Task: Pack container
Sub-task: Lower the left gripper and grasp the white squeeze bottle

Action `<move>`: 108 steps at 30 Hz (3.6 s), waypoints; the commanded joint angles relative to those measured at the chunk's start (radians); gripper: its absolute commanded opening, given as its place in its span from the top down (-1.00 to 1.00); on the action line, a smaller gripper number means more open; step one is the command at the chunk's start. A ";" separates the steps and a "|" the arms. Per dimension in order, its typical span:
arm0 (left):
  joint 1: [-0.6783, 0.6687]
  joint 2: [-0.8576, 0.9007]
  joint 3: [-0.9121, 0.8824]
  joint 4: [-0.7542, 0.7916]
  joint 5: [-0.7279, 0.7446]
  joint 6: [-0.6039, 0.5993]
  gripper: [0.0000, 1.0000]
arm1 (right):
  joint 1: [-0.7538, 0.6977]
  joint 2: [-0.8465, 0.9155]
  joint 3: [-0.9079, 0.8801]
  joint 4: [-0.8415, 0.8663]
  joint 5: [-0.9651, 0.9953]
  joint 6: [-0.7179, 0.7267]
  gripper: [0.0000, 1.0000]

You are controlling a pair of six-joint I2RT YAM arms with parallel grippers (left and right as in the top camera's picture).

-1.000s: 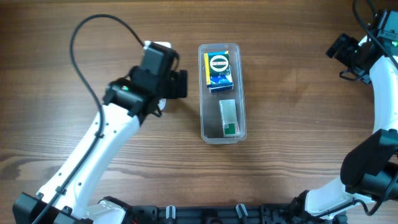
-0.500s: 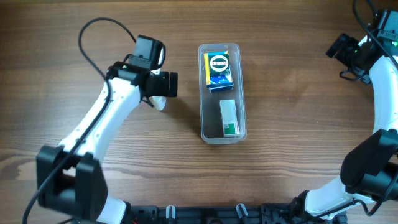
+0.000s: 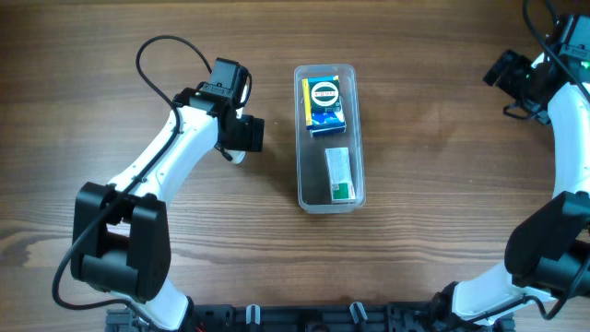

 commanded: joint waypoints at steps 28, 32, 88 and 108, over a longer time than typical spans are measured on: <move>0.005 -0.079 0.007 -0.010 0.012 0.008 -0.08 | 0.000 0.002 -0.005 0.003 -0.006 -0.010 -1.00; 0.005 -0.079 0.007 -0.030 0.012 0.008 -0.05 | 0.000 0.002 -0.005 0.003 -0.005 -0.010 -1.00; 0.006 -0.013 0.006 -0.008 0.056 0.076 0.21 | 0.000 0.002 -0.005 0.003 -0.005 -0.010 -0.99; -0.002 -0.084 0.014 -0.028 0.042 0.014 0.42 | 0.000 0.002 -0.005 0.003 -0.006 -0.010 -0.99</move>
